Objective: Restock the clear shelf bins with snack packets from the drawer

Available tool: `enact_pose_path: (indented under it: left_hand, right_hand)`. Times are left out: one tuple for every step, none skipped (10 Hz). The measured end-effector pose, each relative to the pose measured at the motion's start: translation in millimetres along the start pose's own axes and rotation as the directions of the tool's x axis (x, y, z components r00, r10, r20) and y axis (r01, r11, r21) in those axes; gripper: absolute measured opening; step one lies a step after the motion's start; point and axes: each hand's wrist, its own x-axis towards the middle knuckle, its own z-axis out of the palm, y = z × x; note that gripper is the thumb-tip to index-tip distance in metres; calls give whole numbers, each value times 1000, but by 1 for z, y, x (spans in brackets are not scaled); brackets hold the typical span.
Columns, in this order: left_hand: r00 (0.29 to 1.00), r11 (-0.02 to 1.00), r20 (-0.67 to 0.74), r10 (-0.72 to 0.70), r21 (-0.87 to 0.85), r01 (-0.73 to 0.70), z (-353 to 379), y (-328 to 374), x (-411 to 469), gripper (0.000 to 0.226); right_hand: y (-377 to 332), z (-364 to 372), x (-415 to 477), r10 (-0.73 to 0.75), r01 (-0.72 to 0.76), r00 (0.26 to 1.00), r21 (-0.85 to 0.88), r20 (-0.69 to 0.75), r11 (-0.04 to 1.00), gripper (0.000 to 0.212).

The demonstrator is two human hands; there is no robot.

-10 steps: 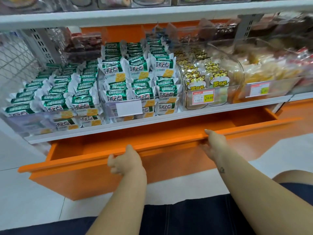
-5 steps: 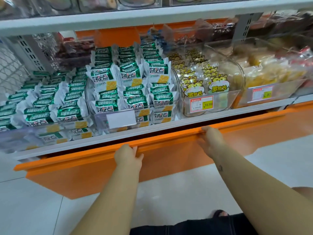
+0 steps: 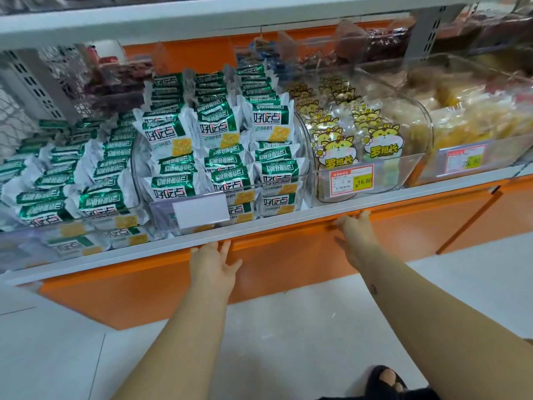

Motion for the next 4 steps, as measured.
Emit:
enact_pose_path:
  left_hand:
    - [1000,993,0,16,114,-16,-2,2,-3,45]
    - [1000,982,-28,-10,187,15,-6,10,-19,33]
    - [999,915,35,2,403,-16,-7,21,-35,29]
    - [991,820,92,92,558,-128,-7,32,-58,19]
  right_hand:
    - [-7,-5,-5,27,-28,1000,-46,-9,999,73]
    - [-23,-9,-22,111,-98,992,-210,53,973,48]
    - [-42,-1,-50,177,-87,970,-440,167,894,40]
    - [-60,8,-88,135,52,953,-585,272,809,35]
